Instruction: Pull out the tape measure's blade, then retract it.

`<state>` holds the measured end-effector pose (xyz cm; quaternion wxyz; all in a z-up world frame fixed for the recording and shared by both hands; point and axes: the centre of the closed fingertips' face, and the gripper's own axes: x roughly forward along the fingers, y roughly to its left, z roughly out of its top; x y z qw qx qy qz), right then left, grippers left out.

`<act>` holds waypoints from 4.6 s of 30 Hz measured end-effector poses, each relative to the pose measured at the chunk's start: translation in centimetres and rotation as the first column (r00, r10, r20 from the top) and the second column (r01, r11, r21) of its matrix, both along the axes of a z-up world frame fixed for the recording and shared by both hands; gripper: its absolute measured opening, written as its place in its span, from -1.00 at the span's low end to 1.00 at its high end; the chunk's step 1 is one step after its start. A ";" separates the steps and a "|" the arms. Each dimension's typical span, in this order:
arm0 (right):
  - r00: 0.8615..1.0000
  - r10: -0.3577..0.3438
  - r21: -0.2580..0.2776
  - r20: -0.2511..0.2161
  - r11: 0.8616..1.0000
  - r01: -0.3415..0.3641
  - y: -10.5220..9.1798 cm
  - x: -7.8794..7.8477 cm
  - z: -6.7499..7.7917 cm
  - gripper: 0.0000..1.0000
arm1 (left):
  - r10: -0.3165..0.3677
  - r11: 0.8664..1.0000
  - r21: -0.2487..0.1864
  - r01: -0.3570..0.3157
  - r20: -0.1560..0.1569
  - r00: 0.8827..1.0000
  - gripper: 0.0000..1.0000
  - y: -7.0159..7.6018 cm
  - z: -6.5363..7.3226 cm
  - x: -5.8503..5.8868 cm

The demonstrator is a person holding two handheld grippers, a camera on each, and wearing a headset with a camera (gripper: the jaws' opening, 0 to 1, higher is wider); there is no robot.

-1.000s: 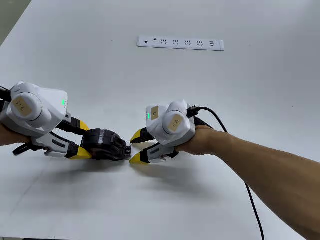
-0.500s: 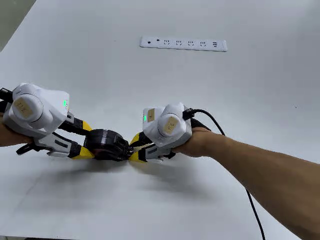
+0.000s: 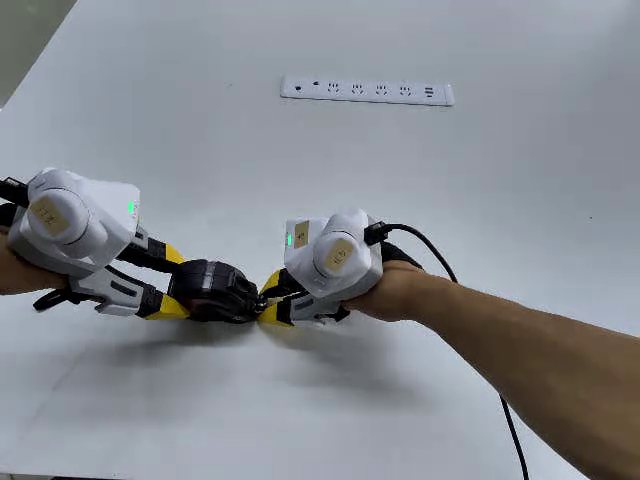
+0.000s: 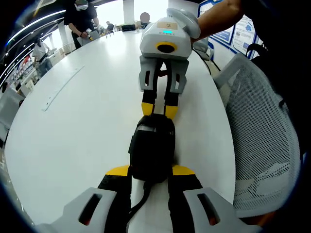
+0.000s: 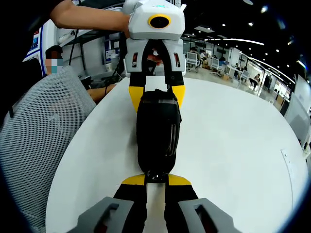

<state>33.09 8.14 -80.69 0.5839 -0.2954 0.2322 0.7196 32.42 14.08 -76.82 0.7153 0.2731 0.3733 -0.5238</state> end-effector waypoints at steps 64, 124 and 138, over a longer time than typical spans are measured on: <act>0.996 0.027 -0.027 0.088 0.999 -0.025 -4.8 0.7 0.2 -0.83 | 0.037 0.999 -0.019 -0.037 -0.009 0.999 -0.55 -0.6 0.1 0.0; 0.997 -0.041 -0.090 0.058 0.995 0.047 -12.8 2.0 0.0 -0.83 | 0.042 0.999 -0.030 -0.043 -0.025 0.999 -0.55 -0.5 0.0 0.2; 0.997 -0.056 -0.112 0.050 0.992 0.061 -14.8 2.3 -0.1 -0.83 | 0.041 0.999 -0.027 -0.042 -0.027 0.999 -0.54 -0.5 0.0 0.2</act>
